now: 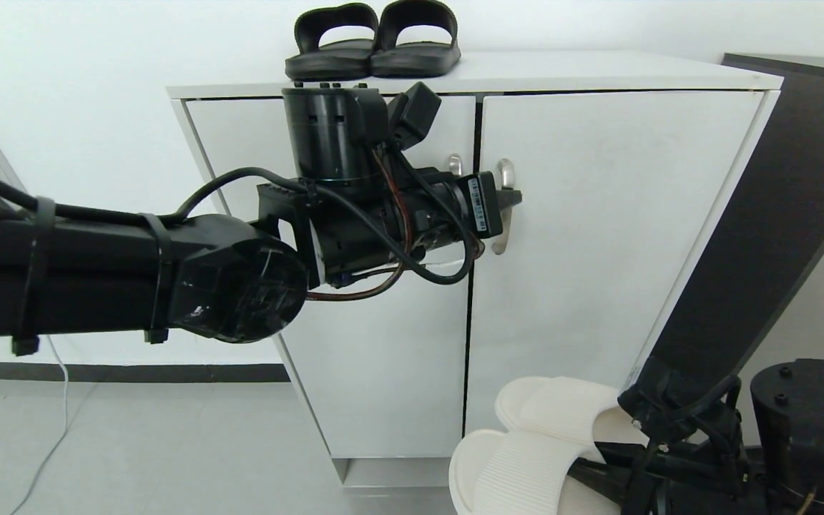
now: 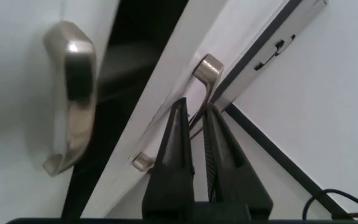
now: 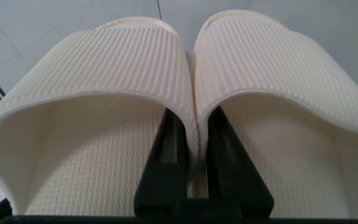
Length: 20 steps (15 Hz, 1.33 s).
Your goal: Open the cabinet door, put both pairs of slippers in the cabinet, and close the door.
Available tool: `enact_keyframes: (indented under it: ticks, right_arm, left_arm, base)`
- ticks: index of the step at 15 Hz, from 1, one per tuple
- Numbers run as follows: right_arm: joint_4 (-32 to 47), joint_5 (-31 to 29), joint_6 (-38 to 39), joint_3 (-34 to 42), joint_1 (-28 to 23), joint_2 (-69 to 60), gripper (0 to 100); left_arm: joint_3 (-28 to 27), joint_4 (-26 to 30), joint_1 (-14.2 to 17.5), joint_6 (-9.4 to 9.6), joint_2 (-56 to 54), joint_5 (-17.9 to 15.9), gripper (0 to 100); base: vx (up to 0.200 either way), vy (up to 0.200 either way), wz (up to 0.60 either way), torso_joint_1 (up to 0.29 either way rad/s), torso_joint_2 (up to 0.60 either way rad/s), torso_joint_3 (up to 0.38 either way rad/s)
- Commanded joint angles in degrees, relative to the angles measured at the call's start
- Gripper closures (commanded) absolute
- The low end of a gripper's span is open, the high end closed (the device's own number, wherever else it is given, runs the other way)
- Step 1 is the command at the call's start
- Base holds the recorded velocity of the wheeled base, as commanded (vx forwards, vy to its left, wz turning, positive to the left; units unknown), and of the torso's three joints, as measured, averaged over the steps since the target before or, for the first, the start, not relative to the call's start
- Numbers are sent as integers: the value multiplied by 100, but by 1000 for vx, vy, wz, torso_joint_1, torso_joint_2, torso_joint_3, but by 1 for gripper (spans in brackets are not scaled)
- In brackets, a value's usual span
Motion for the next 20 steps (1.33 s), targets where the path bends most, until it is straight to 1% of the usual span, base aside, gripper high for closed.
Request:
enact_keyframes:
  ticks: [1,2,4,6,8,9,11,12,14,20]
  right_arm:
    - [-3,9,-4,21,13,-7,100]
    - [-3,17,-4,21,13,-7,100]
    - [-3,53,-4,83,75,-33,100]
    - [15,97,-13,223,268,-139,100]
    - [15,325,-110,408,409,-279,100]
    - [6,571,-321,566,418,-358,100]
    - [6,659,-417,619,418,-367,100]
    - [6,659,-417,619,418,-367,100]
    - [6,650,-417,619,418,-367,100]
    - [6,650,-417,627,418,-341,100]
  left_arm:
    - [248,-11,-23,-8,-293,6,100]
    - [327,-11,-41,-8,-363,6,100]
    - [705,-20,-120,-8,-750,6,100]
    - [969,6,-208,-8,-1031,6,100]
    - [1198,15,-340,1,-1286,14,100]
    - [1365,15,-419,1,-1480,14,100]
    - [1540,6,-410,1,-1638,23,100]
    - [1549,-3,-357,1,-1629,41,100]
    - [1461,-20,-137,1,-1523,23,100]
    - [1048,-11,82,-8,-1075,41,100]
  base:
    - [0,0,0,0,0,0]
    - [0,0,0,0,0,0]
    - [0,0,0,0,0,0]
    - [0,0,0,0,0,0]
    - [0,0,0,0,0,0]
    - [0,0,0,0,0,0]
    - [0,0,0,0,0,0]
    - [0,0,0,0,0,0]
    - [0,0,0,0,0,0]
    - [0,0,0,0,0,0]
